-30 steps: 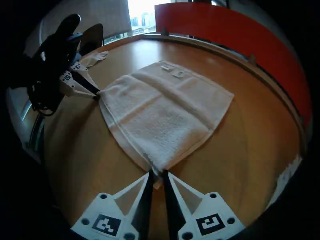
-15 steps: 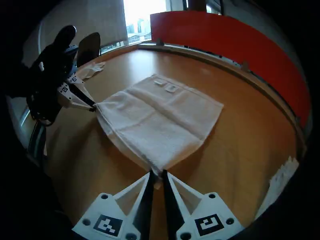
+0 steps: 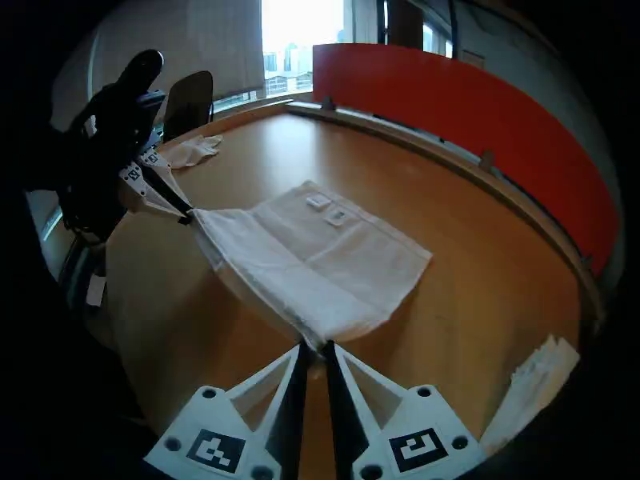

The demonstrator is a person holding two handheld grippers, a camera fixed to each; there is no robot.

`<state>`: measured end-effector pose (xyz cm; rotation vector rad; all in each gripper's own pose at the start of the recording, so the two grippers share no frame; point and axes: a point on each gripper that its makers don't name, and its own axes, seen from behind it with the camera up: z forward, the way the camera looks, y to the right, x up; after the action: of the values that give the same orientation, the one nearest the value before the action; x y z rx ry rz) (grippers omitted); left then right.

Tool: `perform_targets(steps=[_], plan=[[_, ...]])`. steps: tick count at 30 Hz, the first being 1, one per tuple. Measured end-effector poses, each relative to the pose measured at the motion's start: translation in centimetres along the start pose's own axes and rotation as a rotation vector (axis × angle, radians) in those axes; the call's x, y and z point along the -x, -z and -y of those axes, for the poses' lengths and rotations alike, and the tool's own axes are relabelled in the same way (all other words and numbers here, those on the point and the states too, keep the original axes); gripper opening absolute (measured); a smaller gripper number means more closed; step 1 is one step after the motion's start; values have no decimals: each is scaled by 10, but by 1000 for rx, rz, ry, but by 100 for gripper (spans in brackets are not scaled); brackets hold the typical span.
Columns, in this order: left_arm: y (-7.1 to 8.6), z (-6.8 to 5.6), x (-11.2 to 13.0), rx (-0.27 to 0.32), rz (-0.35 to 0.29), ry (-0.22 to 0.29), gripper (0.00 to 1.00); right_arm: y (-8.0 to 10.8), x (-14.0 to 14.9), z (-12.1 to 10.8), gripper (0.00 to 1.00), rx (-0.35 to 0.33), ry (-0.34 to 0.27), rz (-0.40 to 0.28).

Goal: Fold towel

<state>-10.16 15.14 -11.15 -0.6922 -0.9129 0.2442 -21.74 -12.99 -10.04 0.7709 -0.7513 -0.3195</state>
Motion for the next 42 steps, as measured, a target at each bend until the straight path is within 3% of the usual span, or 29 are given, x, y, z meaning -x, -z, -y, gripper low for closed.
perform_targets(steps=[13, 24, 33, 42], plan=[[39, -13, -16, 14, -28, 12, 15, 34, -22, 10, 16, -14, -7, -29], [58, -22, -20, 26, -30, 19, 15, 49, -25, 15, 16, -23, 7, -27], [61, -28, -18, 31, -22, 22, 15, 55, -23, 17, 16, -26, 4, -20], [54, -20, -28, 14, -34, 14, 15, 50, -28, 8, 16, -22, 12, -20]])
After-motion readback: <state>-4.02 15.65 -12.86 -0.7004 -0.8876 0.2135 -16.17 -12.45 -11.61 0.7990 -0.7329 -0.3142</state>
